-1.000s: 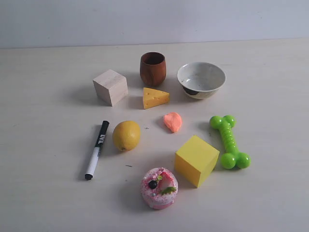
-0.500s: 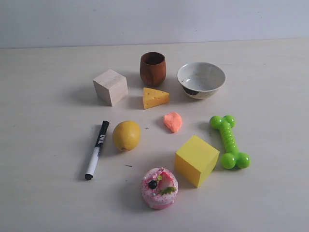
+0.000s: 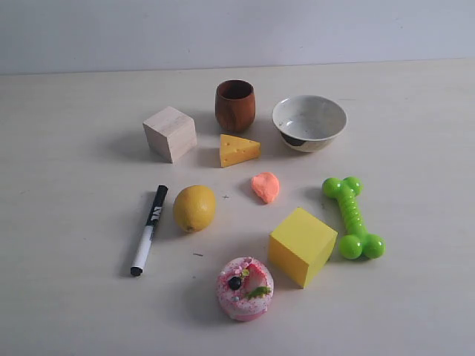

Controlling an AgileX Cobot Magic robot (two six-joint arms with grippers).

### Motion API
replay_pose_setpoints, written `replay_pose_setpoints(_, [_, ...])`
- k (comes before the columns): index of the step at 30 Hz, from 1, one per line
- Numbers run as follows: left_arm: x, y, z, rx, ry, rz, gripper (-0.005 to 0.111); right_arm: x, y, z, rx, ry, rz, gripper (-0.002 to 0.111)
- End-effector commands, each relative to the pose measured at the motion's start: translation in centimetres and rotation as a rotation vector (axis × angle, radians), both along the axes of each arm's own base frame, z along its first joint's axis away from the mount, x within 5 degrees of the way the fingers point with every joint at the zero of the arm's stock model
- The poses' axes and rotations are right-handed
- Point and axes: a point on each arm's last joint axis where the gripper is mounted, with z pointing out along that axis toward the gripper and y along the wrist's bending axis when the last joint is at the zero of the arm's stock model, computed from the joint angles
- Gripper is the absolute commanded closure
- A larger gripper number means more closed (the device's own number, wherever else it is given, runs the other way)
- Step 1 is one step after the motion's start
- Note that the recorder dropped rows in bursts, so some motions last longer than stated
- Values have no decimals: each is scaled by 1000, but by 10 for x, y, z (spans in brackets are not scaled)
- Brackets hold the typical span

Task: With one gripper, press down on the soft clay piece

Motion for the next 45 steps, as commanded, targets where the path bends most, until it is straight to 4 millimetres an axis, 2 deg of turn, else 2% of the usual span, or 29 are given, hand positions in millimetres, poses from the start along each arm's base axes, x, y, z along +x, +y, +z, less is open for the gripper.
replay_pose_setpoints(1, [0, 0, 0, -4, -7, 0, 103, -1, 0, 4, -26, -52, -5, 108])
replay_pose_setpoints(4, [0, 0, 0, -4, -7, 0, 103, -1, 0, 8, -69, -94, -9, 108])
replay_pose_setpoints(8, [0, 0, 0, -4, -7, 0, 103, -4, 1, 20, -65, -233, -7, 108])
replay_pose_setpoints(11, [0, 0, 0, -4, -7, 0, 103, -9, 1, 33, -32, -391, 5, 108])
replay_pose_setpoints(18, [0, 0, 0, -4, -7, 0, 103, -26, 3, 57, -138, -712, -22, 108])
replay_pose_setpoints(21, [0, 0, 0, -4, -7, 0, 103, -27, 4, 65, -106, -706, 1, 108])
replay_pose_setpoints(26, [0, 0, 0, -4, -7, 0, 103, -32, 12, 97, -184, -594, 57, 108])
replay_pose_setpoints(33, [0, 0, 0, -4, -7, 0, 103, -37, 7, 153, 7, -463, 62, 108])
replay_pose_setpoints(40, [0, 0, 0, -4, -7, 0, 103, -20, 11, 198, -49, -476, 98, 108])
replay_pose_setpoints(45, [0, 0, 0, -4, -7, 0, 103, 2, 25, 222, -57, -503, 287, 108])
